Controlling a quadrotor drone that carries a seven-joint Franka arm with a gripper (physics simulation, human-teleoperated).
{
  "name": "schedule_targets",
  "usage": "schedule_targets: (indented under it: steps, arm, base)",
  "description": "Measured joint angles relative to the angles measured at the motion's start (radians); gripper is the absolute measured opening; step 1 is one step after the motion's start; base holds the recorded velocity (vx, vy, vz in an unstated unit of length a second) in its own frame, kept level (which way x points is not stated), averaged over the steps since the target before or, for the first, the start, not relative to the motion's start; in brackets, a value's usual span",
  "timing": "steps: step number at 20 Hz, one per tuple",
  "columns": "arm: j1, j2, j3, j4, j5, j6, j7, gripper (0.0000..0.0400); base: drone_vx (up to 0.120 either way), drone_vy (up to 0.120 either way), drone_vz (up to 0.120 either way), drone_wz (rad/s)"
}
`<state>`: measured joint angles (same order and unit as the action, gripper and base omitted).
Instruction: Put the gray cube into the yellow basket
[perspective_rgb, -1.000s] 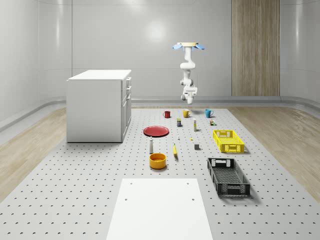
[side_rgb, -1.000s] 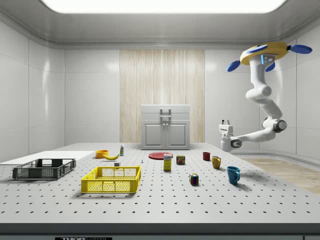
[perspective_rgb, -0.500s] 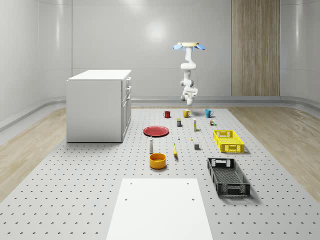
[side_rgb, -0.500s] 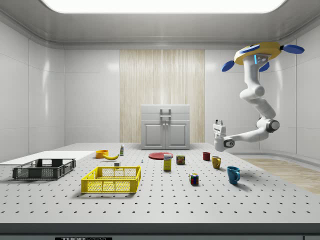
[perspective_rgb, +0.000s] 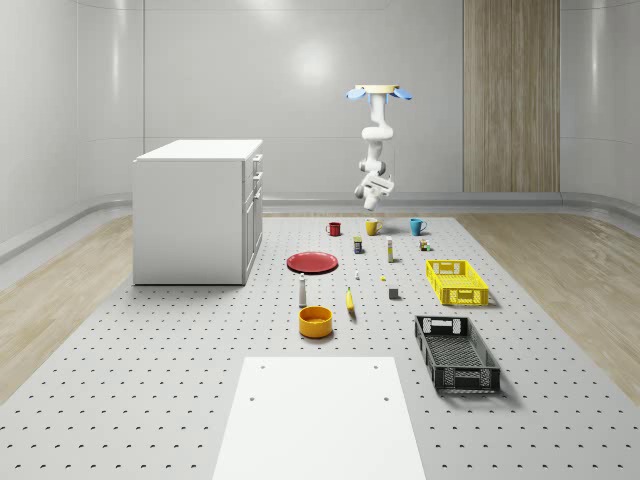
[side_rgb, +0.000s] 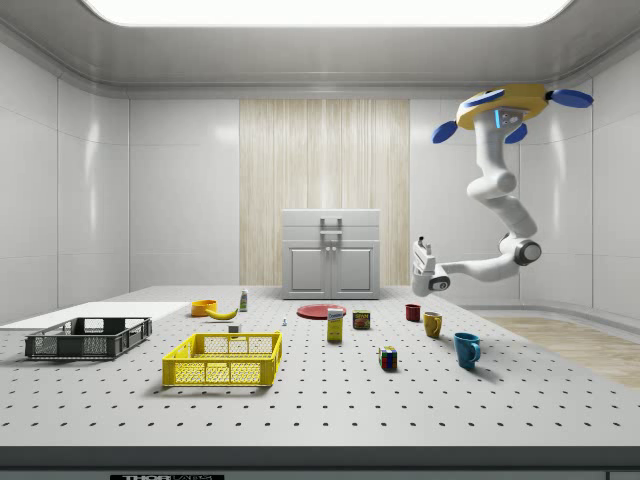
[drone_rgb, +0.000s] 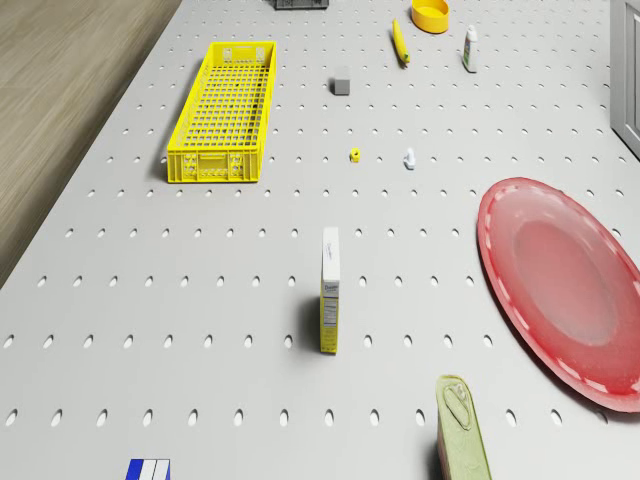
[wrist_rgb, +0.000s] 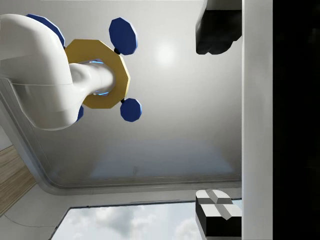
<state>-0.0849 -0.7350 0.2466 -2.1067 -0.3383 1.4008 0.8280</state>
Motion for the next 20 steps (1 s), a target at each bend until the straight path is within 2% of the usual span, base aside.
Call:
schedule_targets:
  steps: [3, 5, 8, 10, 13, 15, 20]
  arm:
    - [-0.047, -0.016, 0.139, -0.068, -0.205, 0.01, 0.034, 0.04]
    - [-0.092, -0.034, 0.257, -0.148, -0.387, 0.019, 0.07, 0.04]
    - [-0.184, -0.073, 0.449, -0.325, -0.715, 0.027, 0.157, 0.04]
    - [-0.266, -0.103, 0.569, -0.458, -0.943, 0.016, 0.238, 0.04]
    - [-0.42, -0.145, 0.717, -0.62, -1.238, -0.035, 0.372, 0.04]
    - [-0.529, -0.171, 0.792, -0.689, -1.382, -0.082, 0.455, 0.04]
    - [-0.746, -0.23, 0.91, -0.766, -1.574, -0.183, 0.604, 0.04]
  base:
    - [0.12, 0.0, 0.0, 0.0]
    - [0.12, 0.0, 0.0, 0.0]
    - [0.12, 0.0, 0.0, 0.0]
    - [0.12, 0.0, 0.0, 0.0]
    - [0.12, 0.0, -0.053, 0.0]
    - [0.12, 0.0, -0.12, 0.0]
    - [0.12, 0.0, -0.12, 0.0]
